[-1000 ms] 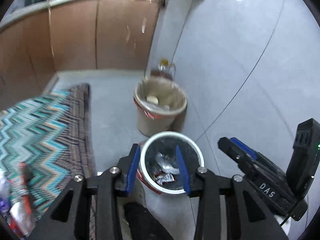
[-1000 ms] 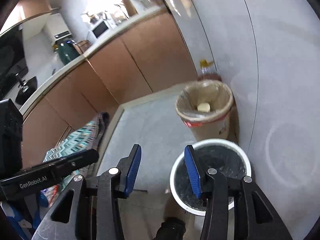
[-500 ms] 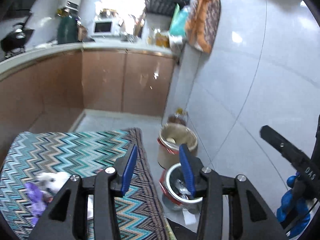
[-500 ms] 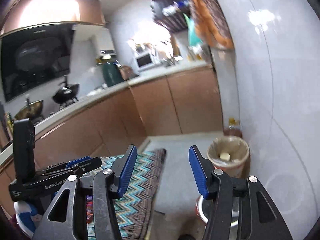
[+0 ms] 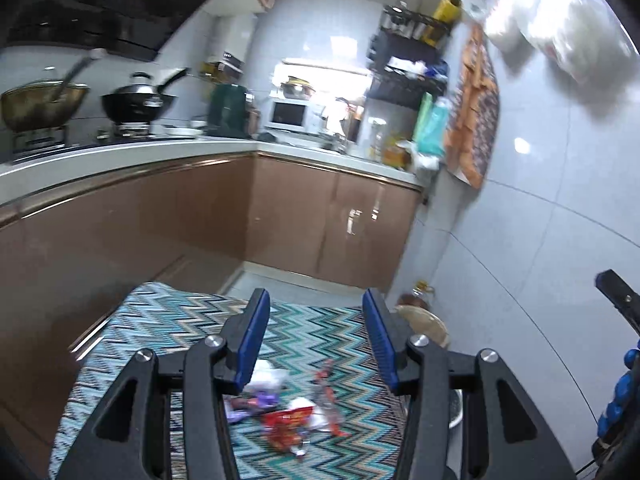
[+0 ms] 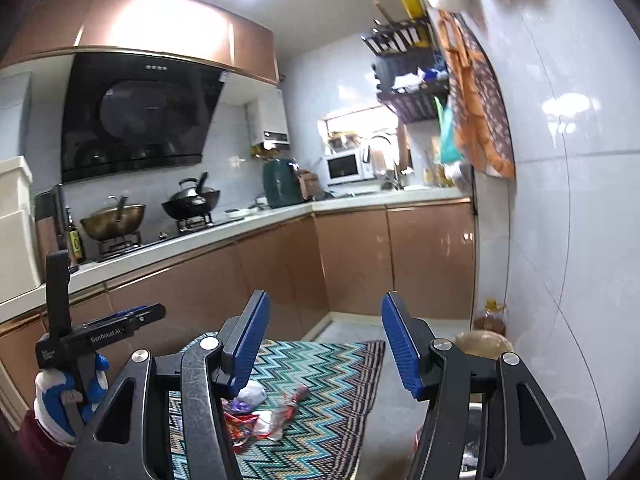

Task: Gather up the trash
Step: 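Move both tools back over the trash on the rug, then grasp the purple wrapper with the left gripper while the right gripper grasps the red chip bag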

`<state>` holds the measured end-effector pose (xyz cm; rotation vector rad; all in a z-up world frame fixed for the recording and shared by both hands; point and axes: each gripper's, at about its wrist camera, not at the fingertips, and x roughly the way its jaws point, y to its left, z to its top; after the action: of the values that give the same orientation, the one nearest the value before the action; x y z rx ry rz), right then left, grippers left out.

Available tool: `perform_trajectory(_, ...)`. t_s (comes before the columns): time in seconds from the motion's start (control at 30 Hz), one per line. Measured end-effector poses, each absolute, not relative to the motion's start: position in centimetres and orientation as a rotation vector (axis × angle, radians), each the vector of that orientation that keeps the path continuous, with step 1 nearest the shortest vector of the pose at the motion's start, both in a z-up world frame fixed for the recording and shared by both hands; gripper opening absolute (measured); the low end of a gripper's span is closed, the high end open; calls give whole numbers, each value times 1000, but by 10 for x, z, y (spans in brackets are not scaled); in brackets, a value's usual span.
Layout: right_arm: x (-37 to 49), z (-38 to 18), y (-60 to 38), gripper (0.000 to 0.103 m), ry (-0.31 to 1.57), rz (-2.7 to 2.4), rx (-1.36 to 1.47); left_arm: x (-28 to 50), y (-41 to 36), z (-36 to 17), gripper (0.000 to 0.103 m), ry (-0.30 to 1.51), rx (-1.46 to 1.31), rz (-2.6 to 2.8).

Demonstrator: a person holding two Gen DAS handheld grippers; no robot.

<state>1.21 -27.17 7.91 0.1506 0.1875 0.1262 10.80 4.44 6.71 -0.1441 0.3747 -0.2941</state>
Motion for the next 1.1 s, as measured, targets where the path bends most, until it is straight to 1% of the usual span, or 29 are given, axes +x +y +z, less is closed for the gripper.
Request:
perform_trajectory(0.17, 12, 80, -258, 58, 185, 149, 145, 108, 92, 58, 47, 382, -170, -221)
perform_trajectory(0.3, 22, 75, -253, 58, 202, 162, 147, 113, 119, 40, 47, 404, -187, -169)
perform_trajectory(0.53, 50, 53, -243, 58, 275, 188, 155, 138, 137, 3, 47, 483, -207, -148)
perform_trajectory(0.67, 76, 27, -239, 58, 357, 210, 173, 166, 139, -35, 47, 586, -213, -140)
perform_trajectory(0.9, 134, -36, -221, 58, 547, 269, 202, 203, 138, -99, 47, 752, -237, -158)
perform_trajectory(1.1, 171, -83, -199, 58, 677, 311, 206, 226, 129, -137, 47, 845, -219, -208)
